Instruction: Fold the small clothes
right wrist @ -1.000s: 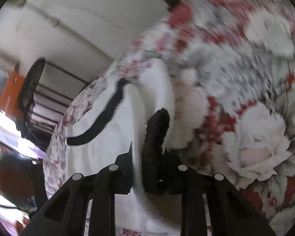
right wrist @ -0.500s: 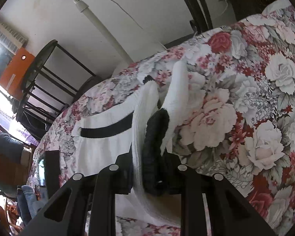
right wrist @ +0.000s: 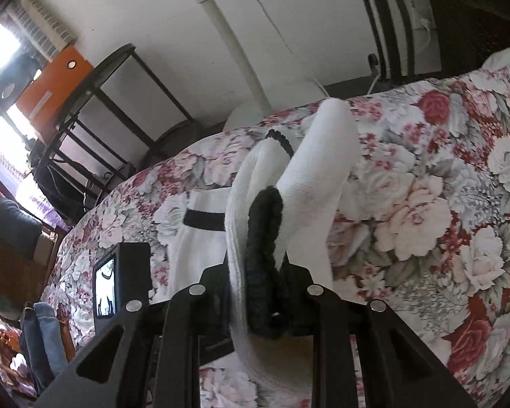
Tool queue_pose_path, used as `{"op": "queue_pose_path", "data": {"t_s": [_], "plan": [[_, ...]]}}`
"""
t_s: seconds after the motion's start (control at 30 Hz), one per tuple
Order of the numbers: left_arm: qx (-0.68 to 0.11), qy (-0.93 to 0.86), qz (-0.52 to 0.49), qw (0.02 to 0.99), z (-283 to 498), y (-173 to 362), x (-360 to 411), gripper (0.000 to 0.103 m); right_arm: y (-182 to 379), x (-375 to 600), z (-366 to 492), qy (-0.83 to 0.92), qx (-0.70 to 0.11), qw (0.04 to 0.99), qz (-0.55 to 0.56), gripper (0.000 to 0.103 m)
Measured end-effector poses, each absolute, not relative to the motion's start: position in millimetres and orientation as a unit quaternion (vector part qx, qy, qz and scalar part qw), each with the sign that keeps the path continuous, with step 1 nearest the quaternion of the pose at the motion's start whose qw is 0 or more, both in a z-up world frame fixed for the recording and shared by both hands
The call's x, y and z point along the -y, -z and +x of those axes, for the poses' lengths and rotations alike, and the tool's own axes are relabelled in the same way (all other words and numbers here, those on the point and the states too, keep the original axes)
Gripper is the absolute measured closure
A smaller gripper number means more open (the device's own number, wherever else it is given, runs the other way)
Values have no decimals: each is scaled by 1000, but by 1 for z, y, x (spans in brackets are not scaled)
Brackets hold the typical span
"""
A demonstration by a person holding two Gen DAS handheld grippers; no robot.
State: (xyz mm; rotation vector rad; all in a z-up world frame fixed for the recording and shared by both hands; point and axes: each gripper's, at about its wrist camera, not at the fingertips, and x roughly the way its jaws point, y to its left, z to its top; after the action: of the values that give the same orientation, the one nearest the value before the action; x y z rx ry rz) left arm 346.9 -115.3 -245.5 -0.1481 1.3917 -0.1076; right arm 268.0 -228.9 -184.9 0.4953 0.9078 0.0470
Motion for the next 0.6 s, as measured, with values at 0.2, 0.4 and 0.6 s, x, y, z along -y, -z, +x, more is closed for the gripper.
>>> {"op": "queue_pose_path", "data": {"t_s": [0.2,0.4,0.6], "plan": [[-619,25,-57,783,342,225,84,5,172,188,276,-45,-433,873,219,79],[-622,1,-58,781,336,220,46,5,176,152,278,-69,-446,871,194,79],[-620,-16,-54,782,329,220,6,5,191,120,283,-81,-465,864,178,79]]}}
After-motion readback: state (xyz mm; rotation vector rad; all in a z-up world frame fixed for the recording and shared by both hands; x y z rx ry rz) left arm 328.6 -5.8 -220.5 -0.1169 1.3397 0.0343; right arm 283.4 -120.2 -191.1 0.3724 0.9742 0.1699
